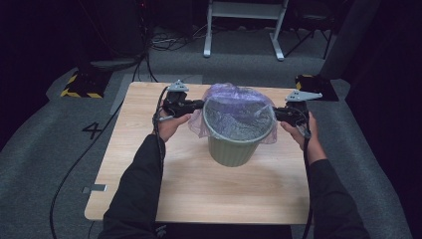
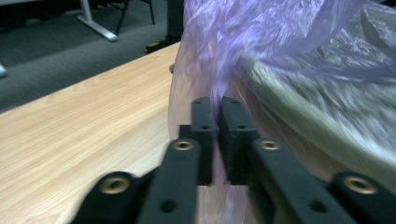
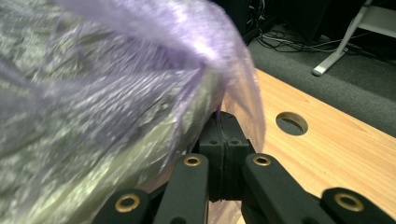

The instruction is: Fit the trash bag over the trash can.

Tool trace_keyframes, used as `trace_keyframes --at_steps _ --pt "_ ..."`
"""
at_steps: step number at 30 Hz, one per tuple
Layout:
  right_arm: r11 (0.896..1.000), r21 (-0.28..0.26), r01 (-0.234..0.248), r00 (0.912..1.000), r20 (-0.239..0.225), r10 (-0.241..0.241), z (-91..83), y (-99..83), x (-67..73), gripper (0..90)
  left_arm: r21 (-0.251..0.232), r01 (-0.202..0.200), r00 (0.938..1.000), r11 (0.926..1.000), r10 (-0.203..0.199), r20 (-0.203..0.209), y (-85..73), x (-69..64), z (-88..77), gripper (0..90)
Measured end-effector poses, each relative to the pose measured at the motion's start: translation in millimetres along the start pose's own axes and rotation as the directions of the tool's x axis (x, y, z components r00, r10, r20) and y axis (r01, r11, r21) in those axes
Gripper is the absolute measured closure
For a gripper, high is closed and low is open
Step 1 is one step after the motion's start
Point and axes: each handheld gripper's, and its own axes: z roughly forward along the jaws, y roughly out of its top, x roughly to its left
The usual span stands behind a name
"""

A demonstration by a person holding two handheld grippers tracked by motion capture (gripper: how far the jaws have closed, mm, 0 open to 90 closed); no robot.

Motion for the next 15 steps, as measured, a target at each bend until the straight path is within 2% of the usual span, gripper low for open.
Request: trace_keyframes --at_steps 2,3,5,6,8,9,10,12,15 --pt "1.0 0.0 0.011 0.9999 0.003 -0.011 -4.1 -1.5 2.6 90.0 -0.012 -0.009 0.9999 0.9999 0.009 0.01 -3.5 -1.4 -10.1 74.3" --pt "1.0 -0.003 0.015 0.9999 0.002 -0.015 -6.7 -2.3 3.5 90.0 -0.036 -0.016 0.9998 0.9992 0.017 0.01 -5.8 -3.1 -17.7 70.8" --pt "1.0 -0.016 0.023 0.9997 0.006 -0.022 -13.1 -2.9 5.8 90.0 -0.053 -0.007 0.9999 0.9986 0.006 -0.013 -7.6 -5.4 -27.9 57.4" --pt "1.0 -0.018 0.025 0.9996 0.01 -0.025 -15.1 -3.1 6.7 90.0 -0.071 -0.006 1.0 0.9975 0.006 -0.002 -9.4 -7.9 -35.5 52.0" --pt "0.999 -0.018 0.042 0.9989 0.021 -0.042 -20.0 -3.8 8.6 90.0 -0.102 -0.028 0.9996 0.9944 0.027 -0.012 -12.2 -13.2 -46.0 46.5" --pt "0.999 -0.016 0.05 0.9985 0.024 -0.05 -22.4 -4.1 9.2 90.0 -0.103 -0.036 0.9993 0.994 0.034 -0.018 -13.0 -17.1 -51.2 40.8" --pt "0.999 -0.018 0.049 0.9986 0.022 -0.048 -24.6 -4.6 10.0 90.0 -0.107 -0.047 0.9989 0.9932 0.047 -0.01 -14.0 -21.5 -55.9 35.3" --pt "0.998 -0.019 0.059 0.9981 0.018 -0.058 -28.8 -5.7 10.8 90.0 -0.126 -0.074 0.997 0.9893 0.076 0.013 -16.8 -31.6 -63.4 30.6" --pt "0.998 -0.014 0.068 0.9977 0.006 -0.068 -34.6 -7.1 13.2 88.9 -0.118 -0.125 0.9874 0.9851 0.135 0.082 -24.8 -52.4 -67.5 22.0"
